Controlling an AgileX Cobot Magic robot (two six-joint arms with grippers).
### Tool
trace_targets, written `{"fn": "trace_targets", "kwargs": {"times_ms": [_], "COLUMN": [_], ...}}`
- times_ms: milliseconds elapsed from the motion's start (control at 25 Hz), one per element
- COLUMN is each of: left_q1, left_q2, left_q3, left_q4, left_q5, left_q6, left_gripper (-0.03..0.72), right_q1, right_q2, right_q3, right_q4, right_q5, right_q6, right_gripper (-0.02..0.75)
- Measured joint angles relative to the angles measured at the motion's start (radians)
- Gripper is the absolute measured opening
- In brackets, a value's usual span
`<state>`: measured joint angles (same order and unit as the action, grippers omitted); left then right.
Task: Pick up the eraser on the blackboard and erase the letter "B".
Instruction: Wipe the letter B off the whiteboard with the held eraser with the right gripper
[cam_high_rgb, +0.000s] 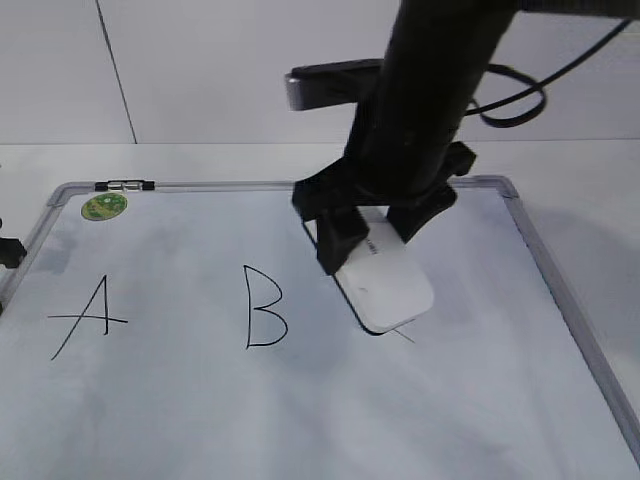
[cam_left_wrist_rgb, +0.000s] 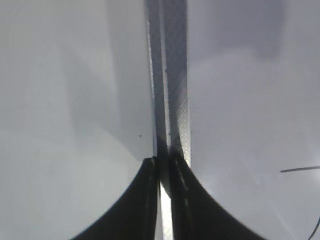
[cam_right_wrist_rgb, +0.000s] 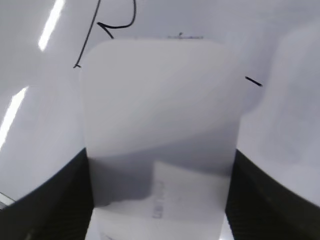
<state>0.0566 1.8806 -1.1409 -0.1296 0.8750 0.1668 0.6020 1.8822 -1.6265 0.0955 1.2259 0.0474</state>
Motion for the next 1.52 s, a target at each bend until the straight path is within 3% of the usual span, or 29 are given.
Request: {"fn": "trace_targets", "kwargs": {"times_ms": [320, 800, 1520], "left_q1": [0.0, 0.0, 0.0], "left_q2": [0.0, 0.0, 0.0], "left_q3": [0.0, 0.0, 0.0], "left_q4": [-0.002, -0.008, -0.016], "left_q5": [0.008, 0.047, 0.053], "left_q6": [0.0, 0.0, 0.0], "left_gripper": [0.034, 0.034, 0.034], "right_q1": [0.066, 0.172, 0.176], "right_q2": [0.189, 0.326, 0.414], "right_q3": [-0.169, -0.296, -0.316], "right_q4": [-0.002, -0.04, -0.06], "right_q5": [0.0, 0.0, 0.0], "right_q6": [-0.11, -0.482, -0.502], "right_gripper": [0.52, 0.52, 0.519]}}
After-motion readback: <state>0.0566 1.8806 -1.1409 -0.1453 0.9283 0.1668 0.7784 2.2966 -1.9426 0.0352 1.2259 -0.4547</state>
